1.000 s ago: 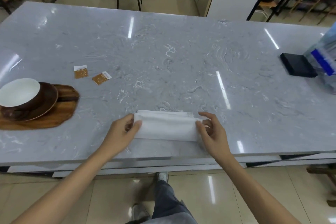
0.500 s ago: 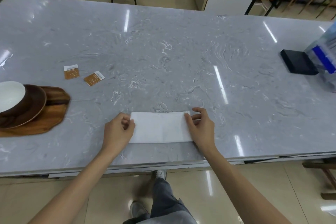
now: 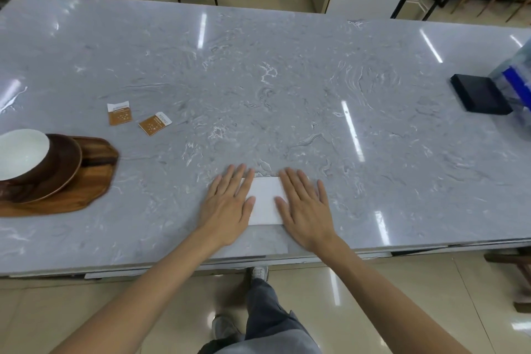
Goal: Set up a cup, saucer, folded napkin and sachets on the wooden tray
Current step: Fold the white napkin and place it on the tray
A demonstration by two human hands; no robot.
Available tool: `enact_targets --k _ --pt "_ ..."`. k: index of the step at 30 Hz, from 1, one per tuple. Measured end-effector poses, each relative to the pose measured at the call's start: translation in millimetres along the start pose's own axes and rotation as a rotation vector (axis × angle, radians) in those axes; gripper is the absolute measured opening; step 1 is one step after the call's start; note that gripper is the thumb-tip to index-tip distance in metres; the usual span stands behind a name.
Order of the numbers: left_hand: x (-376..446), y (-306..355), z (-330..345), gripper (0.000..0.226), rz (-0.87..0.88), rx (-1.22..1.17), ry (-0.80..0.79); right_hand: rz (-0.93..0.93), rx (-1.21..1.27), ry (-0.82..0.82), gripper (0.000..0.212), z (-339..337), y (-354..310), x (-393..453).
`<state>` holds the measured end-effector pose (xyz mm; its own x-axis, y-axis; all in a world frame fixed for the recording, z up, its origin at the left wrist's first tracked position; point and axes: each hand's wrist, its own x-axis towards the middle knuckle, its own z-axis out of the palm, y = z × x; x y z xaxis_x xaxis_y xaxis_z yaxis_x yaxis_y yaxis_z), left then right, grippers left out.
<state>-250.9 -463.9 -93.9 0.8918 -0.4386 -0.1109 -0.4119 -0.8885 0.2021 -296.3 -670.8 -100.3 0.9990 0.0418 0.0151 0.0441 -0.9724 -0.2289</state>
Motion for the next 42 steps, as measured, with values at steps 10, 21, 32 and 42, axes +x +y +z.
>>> enact_targets --k 10,21,32,42 --pt "-12 -16 -4 0.062 -0.008 0.027 -0.061 -0.126 0.016 -0.1 0.06 0 25 19" --pt "-49 -2 -5 0.061 -0.026 0.046 -0.139 -0.597 -0.233 -0.331 0.054 -35 34 145" --pt "-55 -2 -12 0.069 0.02 0.035 -0.127 -0.495 -0.135 -0.149 0.054 -45 9 139" --pt "-73 -23 -23 0.068 0.142 -0.111 -0.094 -0.299 0.289 -0.033 0.056 -5 -34 -71"
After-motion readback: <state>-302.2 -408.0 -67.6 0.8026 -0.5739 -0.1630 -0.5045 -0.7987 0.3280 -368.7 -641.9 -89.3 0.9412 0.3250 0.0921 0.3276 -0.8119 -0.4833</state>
